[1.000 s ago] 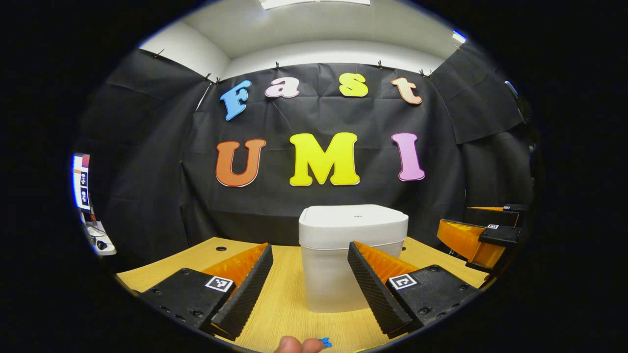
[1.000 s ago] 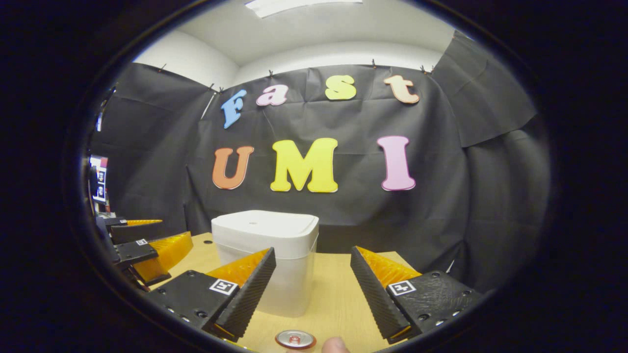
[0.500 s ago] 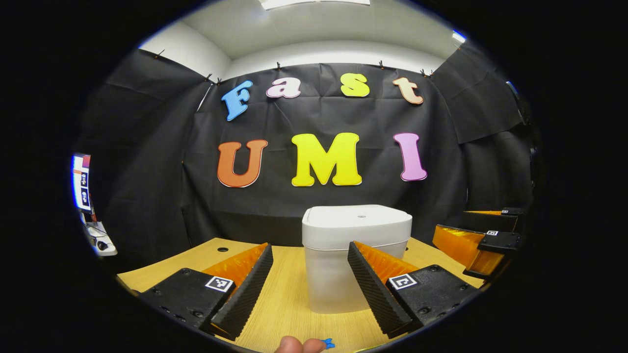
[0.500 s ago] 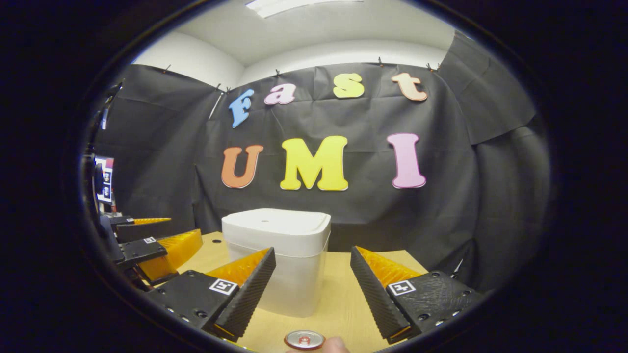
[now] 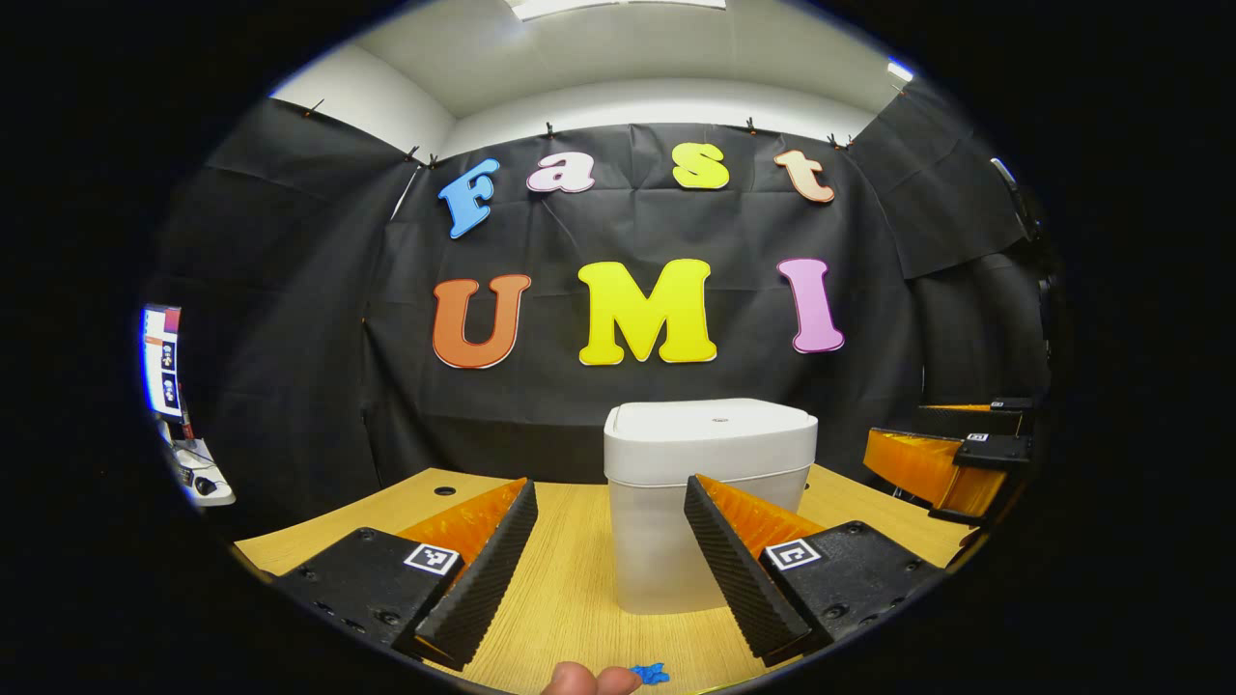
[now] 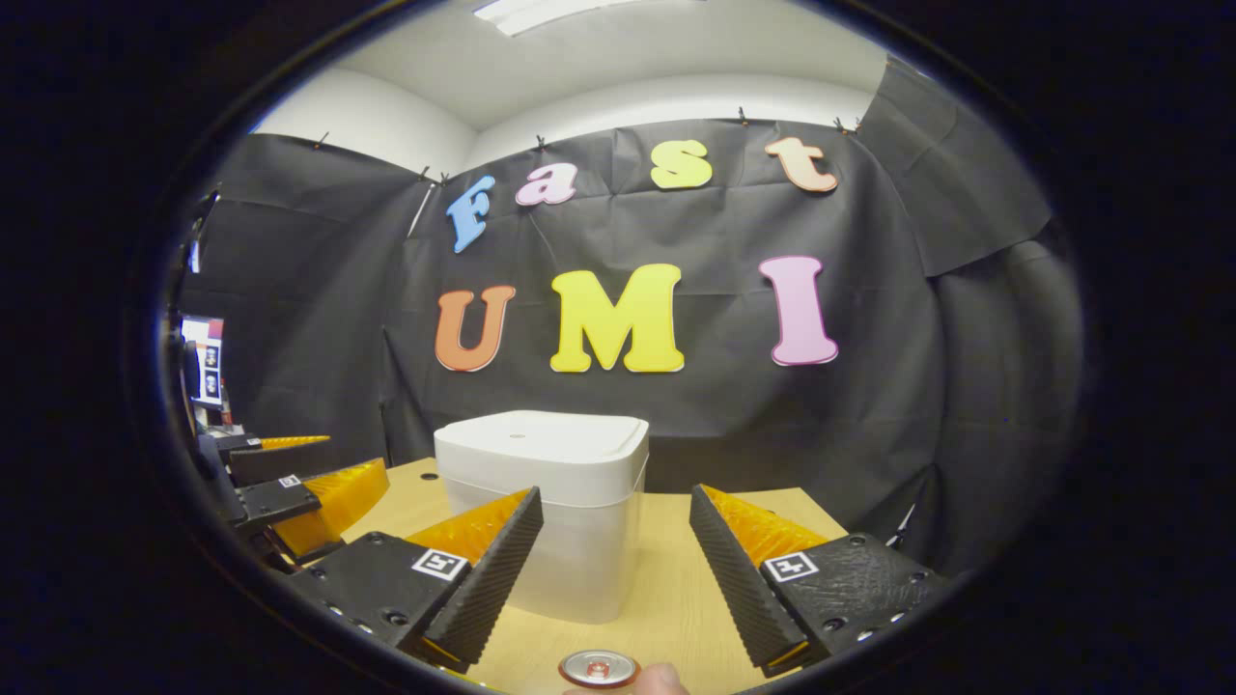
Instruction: Press the lid of the desktop garbage bin to open it, pick up the crumpled paper on the desktop and throw it into the bin, then pick up the pop can on the desktop and drop it into the bin, and finally close the garbage bin lid.
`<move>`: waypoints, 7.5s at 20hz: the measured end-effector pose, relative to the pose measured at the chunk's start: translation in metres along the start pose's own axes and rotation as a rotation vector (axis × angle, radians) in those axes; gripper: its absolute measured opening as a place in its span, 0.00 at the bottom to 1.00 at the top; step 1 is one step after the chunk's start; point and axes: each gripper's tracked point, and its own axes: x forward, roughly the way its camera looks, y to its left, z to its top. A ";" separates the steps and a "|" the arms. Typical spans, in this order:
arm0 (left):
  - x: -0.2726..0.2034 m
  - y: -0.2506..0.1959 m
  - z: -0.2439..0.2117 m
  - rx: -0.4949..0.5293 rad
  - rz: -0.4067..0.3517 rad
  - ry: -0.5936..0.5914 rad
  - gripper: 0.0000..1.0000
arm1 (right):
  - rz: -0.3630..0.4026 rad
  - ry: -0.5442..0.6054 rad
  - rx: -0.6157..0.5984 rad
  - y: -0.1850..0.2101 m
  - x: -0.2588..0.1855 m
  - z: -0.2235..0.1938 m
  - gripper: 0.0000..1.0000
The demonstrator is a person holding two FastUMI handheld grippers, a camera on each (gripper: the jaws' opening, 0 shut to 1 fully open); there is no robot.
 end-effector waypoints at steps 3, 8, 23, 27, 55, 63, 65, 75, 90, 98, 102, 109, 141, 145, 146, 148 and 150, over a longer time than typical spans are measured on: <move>-0.001 0.002 -0.002 0.001 -0.002 -0.001 0.99 | 0.001 0.006 0.002 -0.002 0.001 0.003 0.95; 0.003 0.014 -0.011 -0.029 0.012 0.015 0.99 | 0.013 0.013 0.004 -0.005 0.007 0.016 0.97; 0.001 0.039 -0.013 -0.002 0.052 0.026 0.99 | 0.239 0.243 0.008 0.066 0.098 0.031 0.00; 0.004 0.043 -0.017 0.009 0.054 0.034 0.99 | 0.229 0.265 -0.017 0.074 0.117 0.026 0.00; -0.003 0.038 -0.033 0.001 0.042 0.046 0.99 | 0.232 0.148 0.025 0.055 0.102 0.063 0.89; -0.001 0.025 -0.056 0.012 0.017 0.090 0.99 | 0.145 0.073 0.002 0.030 0.069 0.051 0.96; -0.001 0.021 -0.062 0.005 0.009 0.106 0.99 | 0.143 0.076 0.012 0.026 0.061 0.039 0.95; -0.010 -0.007 -0.123 -0.016 -0.041 0.246 0.99 | 0.089 0.068 0.047 -0.004 0.014 -0.017 0.96; -0.054 -0.031 -0.218 -0.041 -0.064 0.488 1.00 | 0.029 0.151 0.077 -0.027 -0.021 -0.107 0.96; -0.062 -0.031 -0.239 -0.040 -0.054 0.551 0.92 | 0.002 0.136 0.062 -0.034 -0.025 -0.116 0.93; -0.063 -0.031 -0.246 -0.038 -0.053 0.577 0.81 | -0.004 0.142 0.064 -0.032 -0.028 -0.123 0.93; -0.066 -0.029 -0.251 -0.035 -0.036 0.594 0.64 | 0.008 0.163 0.060 -0.027 -0.037 -0.137 0.93; -0.031 -0.017 -0.161 -0.053 -0.033 0.353 0.36 | 0.004 0.477 0.062 0.002 -0.036 -0.264 0.96; -0.018 -0.013 -0.125 -0.063 -0.026 0.273 0.36 | 0.002 0.520 0.074 0.001 -0.035 -0.275 0.96; -0.014 -0.011 -0.116 -0.060 -0.025 0.252 0.36 | 0.001 0.524 0.072 0.001 -0.036 -0.277 0.93; -0.007 -0.004 -0.095 -0.071 -0.010 0.210 0.36 | 0.000 0.532 0.075 0.001 -0.037 -0.279 0.96; 0.000 -0.001 -0.075 -0.072 -0.008 0.169 0.35 | 0.002 0.536 0.073 0.001 -0.036 -0.278 0.95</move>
